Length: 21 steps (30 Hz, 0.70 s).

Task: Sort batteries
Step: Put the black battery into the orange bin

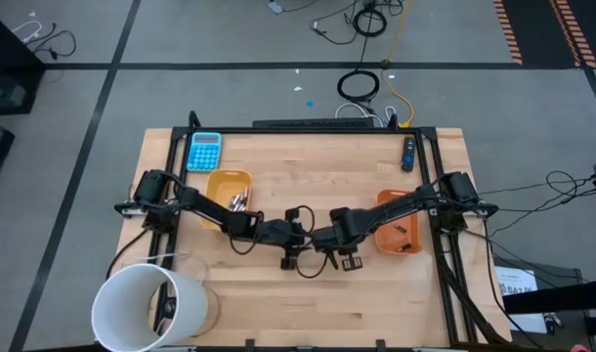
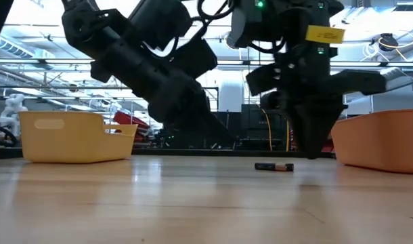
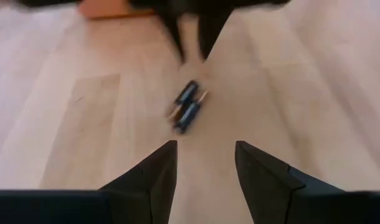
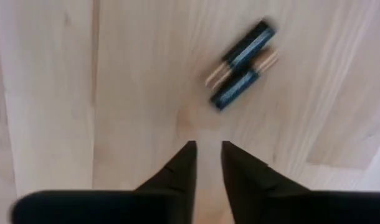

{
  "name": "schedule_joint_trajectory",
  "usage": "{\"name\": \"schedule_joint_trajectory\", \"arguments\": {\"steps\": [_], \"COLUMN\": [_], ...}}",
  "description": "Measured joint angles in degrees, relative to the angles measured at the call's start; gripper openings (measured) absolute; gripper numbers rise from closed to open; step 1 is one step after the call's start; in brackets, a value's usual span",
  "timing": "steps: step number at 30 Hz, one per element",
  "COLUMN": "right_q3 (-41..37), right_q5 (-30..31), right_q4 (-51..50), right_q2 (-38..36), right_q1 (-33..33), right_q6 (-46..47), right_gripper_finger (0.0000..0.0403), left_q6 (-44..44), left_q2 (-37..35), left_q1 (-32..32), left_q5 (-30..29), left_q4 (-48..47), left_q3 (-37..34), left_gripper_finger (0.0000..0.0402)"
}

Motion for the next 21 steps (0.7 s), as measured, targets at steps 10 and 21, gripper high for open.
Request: {"name": "schedule_joint_trajectory", "arguments": {"steps": [10,21], "right_q3": [0.09,-6.67], "right_q5": [0.52,0.66], "right_q4": [7.54,14.97], "right_q2": [-0.11,-0.31], "right_q1": [-0.10,-2.76], "right_q6": [10.04,13.68], "right_gripper_finger": [0.0173,0.0136], "left_q6": [-2.10,-2.08], "left_q2": [0.00,0.00], "left_q1": [-1.62,-1.92], "left_q5": [0.48,0.41], "left_q4": [-6.21,-7.45], "left_q3": [0.26,0.26], "left_gripper_finger": [0.0171,0.0171]}}
